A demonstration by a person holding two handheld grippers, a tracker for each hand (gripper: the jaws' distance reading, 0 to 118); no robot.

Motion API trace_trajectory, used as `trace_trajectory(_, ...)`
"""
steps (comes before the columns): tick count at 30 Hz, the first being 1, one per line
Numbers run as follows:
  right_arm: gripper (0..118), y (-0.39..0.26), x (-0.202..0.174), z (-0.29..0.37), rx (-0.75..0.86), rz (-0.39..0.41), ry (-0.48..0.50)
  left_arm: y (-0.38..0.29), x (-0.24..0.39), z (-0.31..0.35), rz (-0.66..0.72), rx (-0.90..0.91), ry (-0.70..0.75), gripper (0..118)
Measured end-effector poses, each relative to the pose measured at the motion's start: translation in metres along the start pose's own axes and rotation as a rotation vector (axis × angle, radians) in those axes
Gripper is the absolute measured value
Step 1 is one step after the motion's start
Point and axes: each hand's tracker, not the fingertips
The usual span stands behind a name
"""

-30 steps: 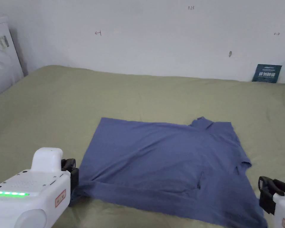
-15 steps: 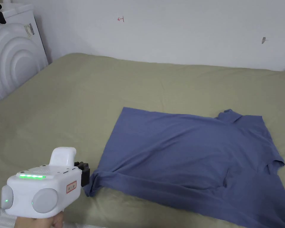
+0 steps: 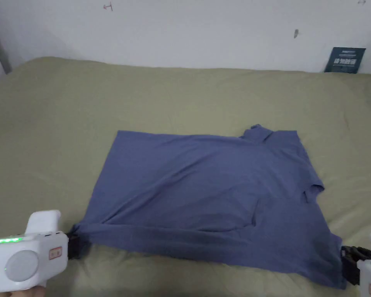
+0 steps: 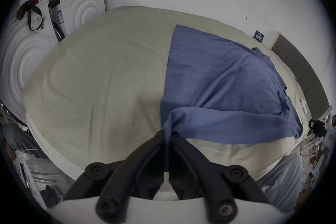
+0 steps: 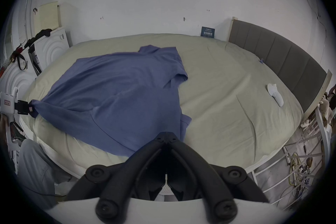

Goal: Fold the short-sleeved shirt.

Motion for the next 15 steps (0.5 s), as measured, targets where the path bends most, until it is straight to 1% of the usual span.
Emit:
trace_trajectory(3,2,-0.004,0.008,-0.004,-0.026,-0.002,-0.004,-0.001,0.002,0.005,-0.011,0.006,0.004,1)
trace_trajectory(4,4,-0.005,0.011,-0.006,-0.033,-0.004,-0.005,-0.002,0.001,0.005,-0.01,0.004,0.003,1)
trace_trajectory(5,30,-0.007,0.014,-0.008,-0.045,-0.006,-0.004,-0.004,0.001,0.005,-0.009,0.0,0.002,1)
trace_trajectory(6,67,-0.008,0.016,-0.011,-0.052,-0.009,-0.004,-0.005,0.007,0.013,-0.015,-0.001,0.006,1)
trace_trajectory(7,99,-0.009,0.017,-0.014,-0.072,-0.011,0.004,-0.006,0.009,0.014,-0.019,-0.002,0.009,2)
trace_trajectory(8,104,-0.01,0.018,-0.019,-0.12,-0.006,0.026,-0.007,0.009,0.015,-0.018,-0.001,0.01,1)
trace_trajectory(9,108,-0.011,0.017,-0.028,-0.187,-0.003,0.061,-0.008,0.01,0.015,-0.016,-0.005,0.008,2)
trace_trajectory(10,109,-0.013,0.017,-0.034,-0.18,-0.009,0.07,-0.007,0.011,0.016,-0.014,-0.006,0.01,2)
trace_trajectory(11,102,-0.017,0.016,-0.038,-0.166,-0.006,0.069,-0.006,0.012,0.017,-0.014,-0.007,0.012,1)
trace_trajectory(12,98,-0.02,0.012,-0.044,-0.199,0.025,0.043,-0.007,0.013,0.017,-0.015,-0.009,0.016,2)
trace_trajectory(13,98,-0.021,0.01,-0.05,-0.212,0.049,0.031,-0.009,0.013,0.018,-0.014,-0.01,0.018,2)
trace_trajectory(14,95,-0.024,0.008,-0.055,-0.207,0.059,0.04,-0.006,0.014,0.018,-0.012,-0.015,0.017,1)
trace_trajectory(15,84,-0.028,0.009,-0.057,-0.207,0.066,0.045,-0.007,0.014,0.018,-0.013,-0.018,0.018,2)
